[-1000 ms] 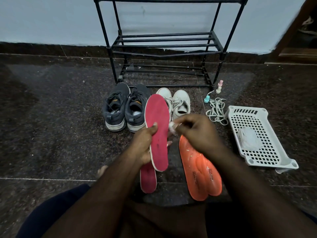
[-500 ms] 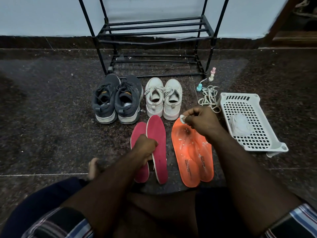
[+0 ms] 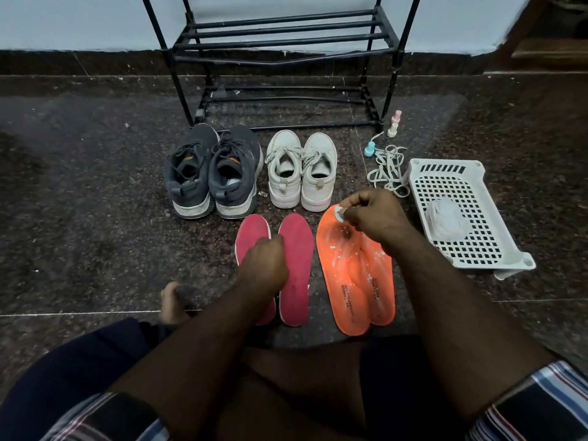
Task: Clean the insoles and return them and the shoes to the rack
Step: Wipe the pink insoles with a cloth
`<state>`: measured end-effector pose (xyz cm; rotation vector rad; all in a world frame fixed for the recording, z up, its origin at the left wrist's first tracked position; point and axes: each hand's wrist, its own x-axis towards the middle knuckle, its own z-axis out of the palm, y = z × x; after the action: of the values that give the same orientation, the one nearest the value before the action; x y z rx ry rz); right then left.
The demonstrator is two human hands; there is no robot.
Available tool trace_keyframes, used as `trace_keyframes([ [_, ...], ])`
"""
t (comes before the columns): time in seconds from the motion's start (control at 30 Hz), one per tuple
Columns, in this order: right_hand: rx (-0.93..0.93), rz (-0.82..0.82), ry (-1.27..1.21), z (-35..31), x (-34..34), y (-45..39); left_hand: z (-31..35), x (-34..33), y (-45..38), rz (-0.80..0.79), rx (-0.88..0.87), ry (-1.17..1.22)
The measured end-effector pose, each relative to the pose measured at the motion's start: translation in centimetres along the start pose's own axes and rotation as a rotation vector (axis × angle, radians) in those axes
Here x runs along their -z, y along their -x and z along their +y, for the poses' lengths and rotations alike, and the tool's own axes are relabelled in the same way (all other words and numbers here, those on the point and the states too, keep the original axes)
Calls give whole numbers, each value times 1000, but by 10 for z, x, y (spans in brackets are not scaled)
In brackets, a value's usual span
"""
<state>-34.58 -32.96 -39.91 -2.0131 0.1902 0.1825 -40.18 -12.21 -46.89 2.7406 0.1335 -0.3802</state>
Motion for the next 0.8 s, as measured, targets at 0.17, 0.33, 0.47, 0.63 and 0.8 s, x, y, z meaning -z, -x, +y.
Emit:
trace_keyframes([
  [0.17,44,-32,105,16,-8,-7,4,-5,11,-159,-161,-168],
  [0.33,257,-76,409,19,-41,-8,7,-13,17,-114,-209,-276],
  [0.47,408,-252,629,24,-89,-18,7,-19,20,-21,-245,-362],
  [0.63,481,-255,866,37,-116,-38,4,-27,18,58,-257,-354],
  [0.8,396,-124,903,30,-114,-59,3,-31,19,103,-265,-397],
])
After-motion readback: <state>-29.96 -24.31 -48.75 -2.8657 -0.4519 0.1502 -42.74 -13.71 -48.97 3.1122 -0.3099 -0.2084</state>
